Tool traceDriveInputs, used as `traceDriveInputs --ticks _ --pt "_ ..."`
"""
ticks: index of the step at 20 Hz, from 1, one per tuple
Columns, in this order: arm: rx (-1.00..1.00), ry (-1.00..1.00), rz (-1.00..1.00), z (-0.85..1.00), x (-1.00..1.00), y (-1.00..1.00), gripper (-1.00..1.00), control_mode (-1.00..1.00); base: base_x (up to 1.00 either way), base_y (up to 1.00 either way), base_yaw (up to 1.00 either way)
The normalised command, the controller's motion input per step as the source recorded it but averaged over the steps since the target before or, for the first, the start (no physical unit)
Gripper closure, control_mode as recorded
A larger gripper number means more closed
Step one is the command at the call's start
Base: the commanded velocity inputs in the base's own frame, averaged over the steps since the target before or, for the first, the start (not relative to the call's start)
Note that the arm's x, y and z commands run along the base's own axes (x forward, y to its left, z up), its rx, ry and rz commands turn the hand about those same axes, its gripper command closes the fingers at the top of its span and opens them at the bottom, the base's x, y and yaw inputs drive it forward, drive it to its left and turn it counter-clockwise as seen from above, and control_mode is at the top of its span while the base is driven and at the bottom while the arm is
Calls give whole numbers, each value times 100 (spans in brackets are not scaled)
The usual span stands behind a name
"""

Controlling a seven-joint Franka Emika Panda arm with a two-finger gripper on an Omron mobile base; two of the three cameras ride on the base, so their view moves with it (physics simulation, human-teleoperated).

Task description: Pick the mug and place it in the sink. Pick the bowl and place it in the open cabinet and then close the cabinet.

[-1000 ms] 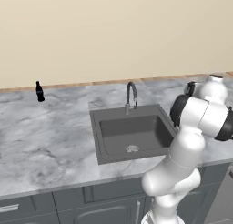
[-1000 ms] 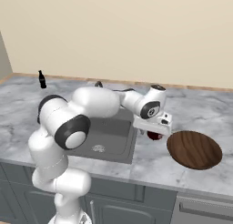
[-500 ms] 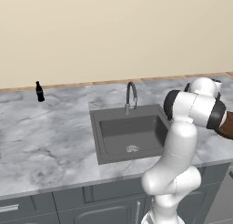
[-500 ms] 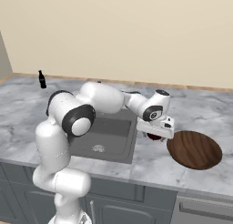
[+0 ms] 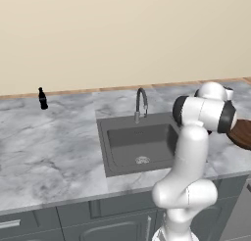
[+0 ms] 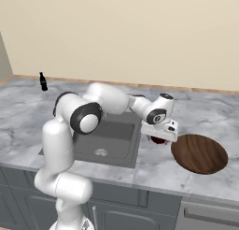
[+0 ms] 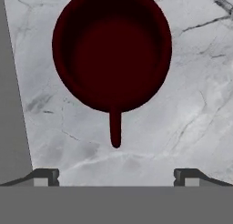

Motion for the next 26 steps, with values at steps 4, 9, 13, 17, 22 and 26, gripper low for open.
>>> traceDriveInputs --ticks 4,9,13,17,22,26 --pt "0 1 0 -9 38 0 -100 -100 0 0 0" --pt "0 3 0 -10 35 -3 -100 -100 0 0 0" --pt "2 3 0 -15 26 -14 -100 -100 0 0 0" --pt "4 3 0 -18 15 -23 -100 -100 0 0 0" --pt "3 1 0 -23 1 -18 -100 -100 0 0 0" --pt "0 0 0 -21 -9 0 -100 -100 0 0 0"
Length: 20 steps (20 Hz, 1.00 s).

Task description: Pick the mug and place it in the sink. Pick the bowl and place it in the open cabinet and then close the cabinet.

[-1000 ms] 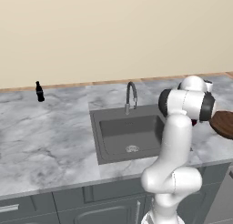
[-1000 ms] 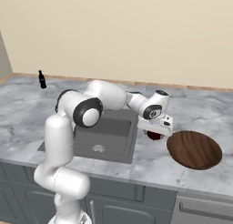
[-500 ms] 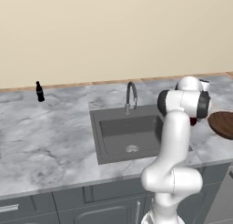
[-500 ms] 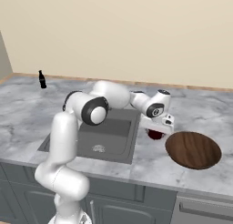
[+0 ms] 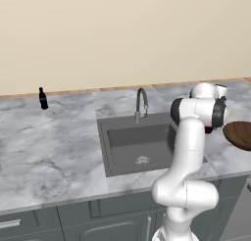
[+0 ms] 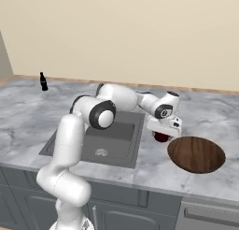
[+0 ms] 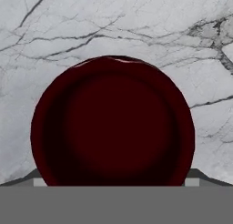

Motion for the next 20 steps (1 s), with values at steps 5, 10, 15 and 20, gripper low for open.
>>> traceDriveInputs --ticks 5,10,15,20 --pt "0 0 1 -25 -38 20 -100 -100 0 0 0" --pt "0 0 0 -33 -45 20 -100 -100 0 0 0" --pt "0 0 0 -20 -7 -1 -100 -100 0 0 0" --pt "0 -14 0 -4 3 -12 -100 -100 0 0 0"
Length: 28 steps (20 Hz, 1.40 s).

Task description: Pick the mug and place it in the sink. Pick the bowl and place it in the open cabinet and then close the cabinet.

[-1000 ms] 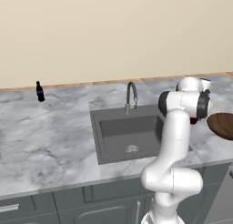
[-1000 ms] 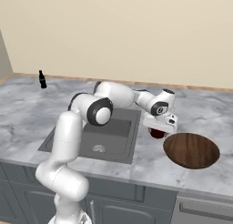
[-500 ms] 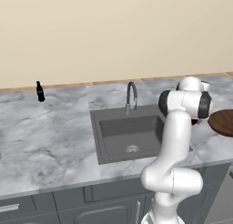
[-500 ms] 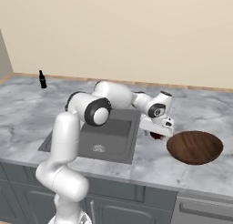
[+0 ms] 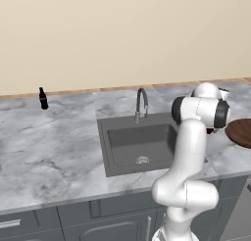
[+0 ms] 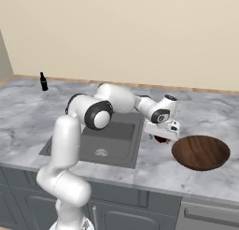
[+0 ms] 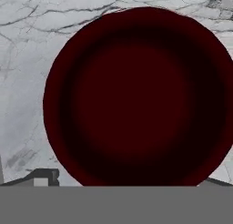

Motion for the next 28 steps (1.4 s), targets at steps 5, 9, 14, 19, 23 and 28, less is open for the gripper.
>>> traceDriveInputs --ticks 5,9,14,19,23,28 --pt "1 -15 0 -4 2 0 100 -100 0 0 0" --pt "8 -12 0 -16 0 0 100 -100 0 0 0" --pt "11 -7 0 -26 0 0 100 -100 0 0 0" --pt "8 -10 0 -5 0 0 100 -100 0 0 0" --pt "0 -11 0 81 -20 3 100 -100 0 0 0" --pt "-5 -5 0 99 -32 14 100 -100 0 0 0"
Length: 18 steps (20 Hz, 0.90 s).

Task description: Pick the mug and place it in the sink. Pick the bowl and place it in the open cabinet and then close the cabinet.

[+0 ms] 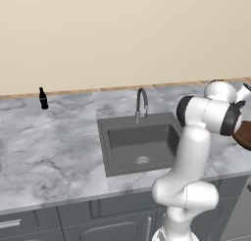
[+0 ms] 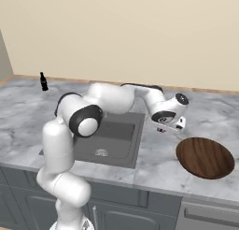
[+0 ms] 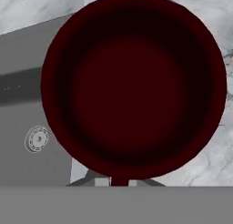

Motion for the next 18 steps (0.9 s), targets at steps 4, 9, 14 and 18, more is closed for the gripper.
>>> traceDriveInputs --ticks 4,9,14,18 --pt "-18 3 0 89 -46 31 100 -100 0 0 0" --pt "-7 26 0 51 -68 65 100 -100 0 0 0" --pt "0 15 -2 21 -69 98 100 -100 0 0 0" --pt "1 7 -7 43 -43 83 100 -100 0 0 0"
